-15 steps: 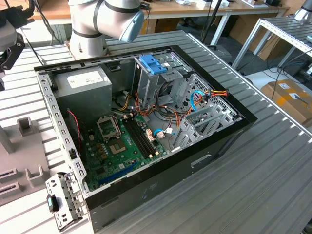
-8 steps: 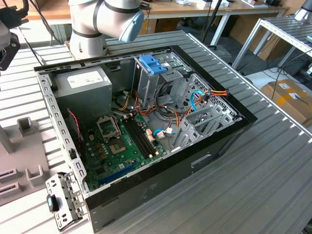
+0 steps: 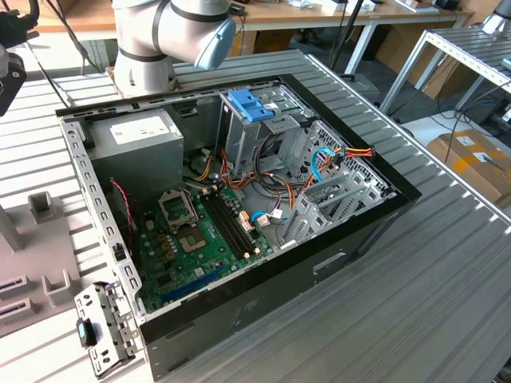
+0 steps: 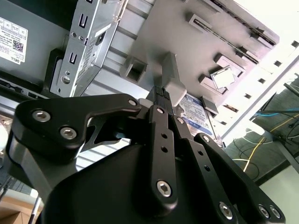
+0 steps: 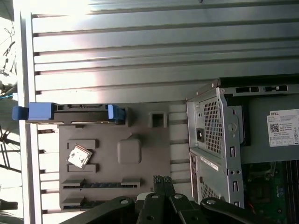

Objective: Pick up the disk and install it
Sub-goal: 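Reach for the disk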

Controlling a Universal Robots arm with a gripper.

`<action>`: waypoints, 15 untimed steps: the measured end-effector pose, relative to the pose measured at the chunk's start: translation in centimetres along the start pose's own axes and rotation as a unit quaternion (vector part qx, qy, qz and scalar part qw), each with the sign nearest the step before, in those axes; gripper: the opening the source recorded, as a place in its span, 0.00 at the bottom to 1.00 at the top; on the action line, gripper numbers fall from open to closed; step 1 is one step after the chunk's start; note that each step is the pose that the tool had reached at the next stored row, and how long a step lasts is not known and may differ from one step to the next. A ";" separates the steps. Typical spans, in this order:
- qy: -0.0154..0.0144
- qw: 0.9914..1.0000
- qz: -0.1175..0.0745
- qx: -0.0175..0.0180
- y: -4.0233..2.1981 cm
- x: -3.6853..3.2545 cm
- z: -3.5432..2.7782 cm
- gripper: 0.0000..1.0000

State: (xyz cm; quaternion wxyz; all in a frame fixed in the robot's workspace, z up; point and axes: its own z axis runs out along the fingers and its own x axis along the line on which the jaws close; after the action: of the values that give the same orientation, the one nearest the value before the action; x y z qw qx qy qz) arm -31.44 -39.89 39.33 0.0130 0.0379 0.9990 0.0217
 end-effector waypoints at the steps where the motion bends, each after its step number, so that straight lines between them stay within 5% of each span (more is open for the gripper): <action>1: 0.000 1.000 0.000 0.000 0.00 0.04 -0.01 0.11; 15: 0.000 1.000 0.000 0.000 -0.10 1.38 -0.04 0.11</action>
State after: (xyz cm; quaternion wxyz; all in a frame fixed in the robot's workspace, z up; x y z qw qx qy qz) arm -32.83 -39.89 39.33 0.0131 0.0379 0.9990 0.0217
